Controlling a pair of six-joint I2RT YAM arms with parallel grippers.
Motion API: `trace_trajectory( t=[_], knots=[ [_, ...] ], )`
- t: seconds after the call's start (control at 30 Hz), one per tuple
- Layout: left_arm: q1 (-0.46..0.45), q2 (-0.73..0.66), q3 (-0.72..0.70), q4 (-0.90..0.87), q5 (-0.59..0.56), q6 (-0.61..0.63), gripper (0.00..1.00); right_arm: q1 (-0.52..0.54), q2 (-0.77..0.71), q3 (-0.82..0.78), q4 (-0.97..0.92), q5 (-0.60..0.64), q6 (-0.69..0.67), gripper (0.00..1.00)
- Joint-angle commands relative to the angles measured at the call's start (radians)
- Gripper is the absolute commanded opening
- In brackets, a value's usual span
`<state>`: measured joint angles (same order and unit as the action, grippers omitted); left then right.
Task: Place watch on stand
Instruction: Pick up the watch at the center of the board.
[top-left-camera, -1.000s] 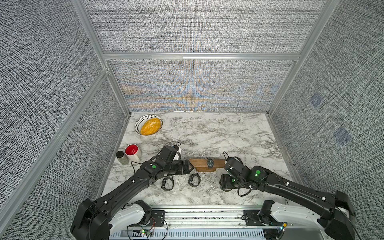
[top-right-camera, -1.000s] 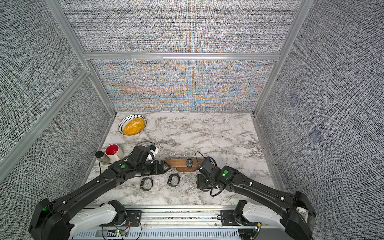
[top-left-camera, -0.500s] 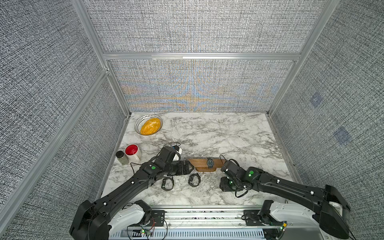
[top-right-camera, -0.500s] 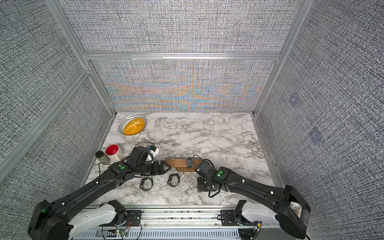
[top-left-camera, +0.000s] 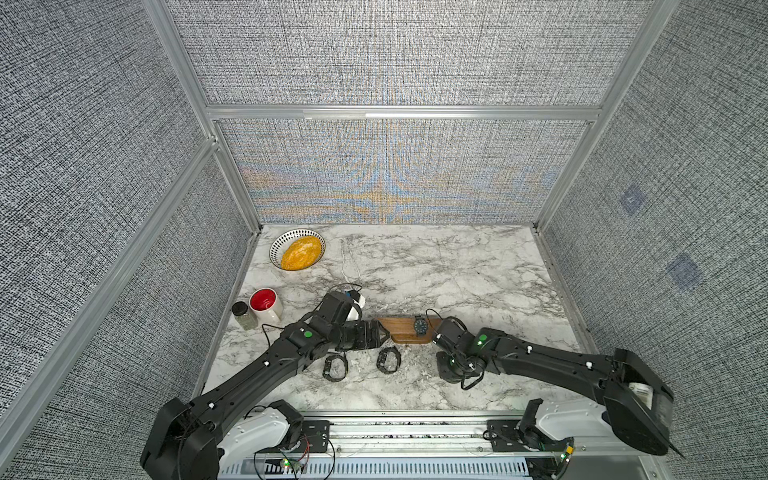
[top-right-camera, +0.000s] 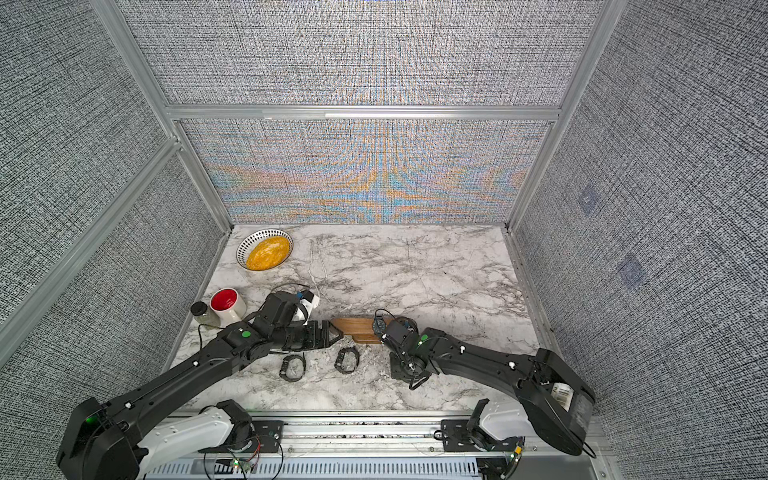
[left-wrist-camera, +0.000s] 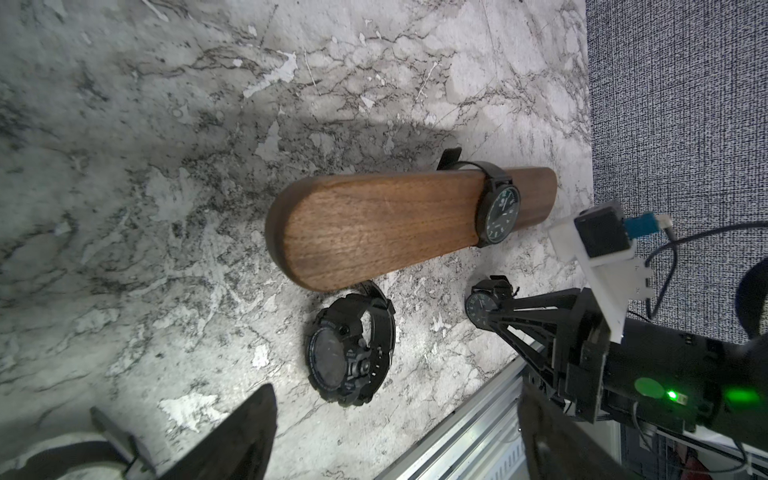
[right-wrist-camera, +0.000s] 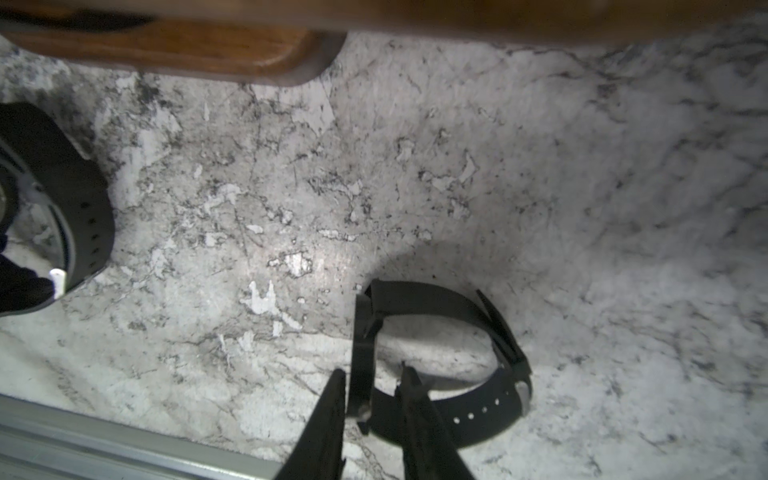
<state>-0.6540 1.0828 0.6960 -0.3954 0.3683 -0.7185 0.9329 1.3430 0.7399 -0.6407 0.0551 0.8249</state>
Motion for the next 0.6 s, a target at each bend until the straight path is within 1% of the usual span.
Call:
trace_trajectory(
  t=[0.0,0.23,0.33,0.4,0.57],
  knots=[
    [0.000,0.000,0.009,0.006,0.008,0.011,0.91,-0.002,0.019,0.004,0.025,0.015,-0.016,0.24],
    [0.001,-0.018,-0.003,-0.001,0.010,0.008,0.91,-0.005,0.058,0.015,0.048,0.018,-0.022,0.16],
    [0.001,-0.030,-0.013,0.004,0.011,-0.003,0.91,-0.008,0.061,0.021,0.046,0.026,-0.024,0.07],
    [0.000,-0.035,-0.017,0.009,0.016,-0.007,0.91,-0.008,0.054,0.032,0.036,0.030,-0.024,0.00],
    [0.000,-0.029,-0.006,0.025,0.055,-0.024,0.90,-0.014,-0.029,0.054,0.018,0.033,-0.033,0.00]
  ],
)
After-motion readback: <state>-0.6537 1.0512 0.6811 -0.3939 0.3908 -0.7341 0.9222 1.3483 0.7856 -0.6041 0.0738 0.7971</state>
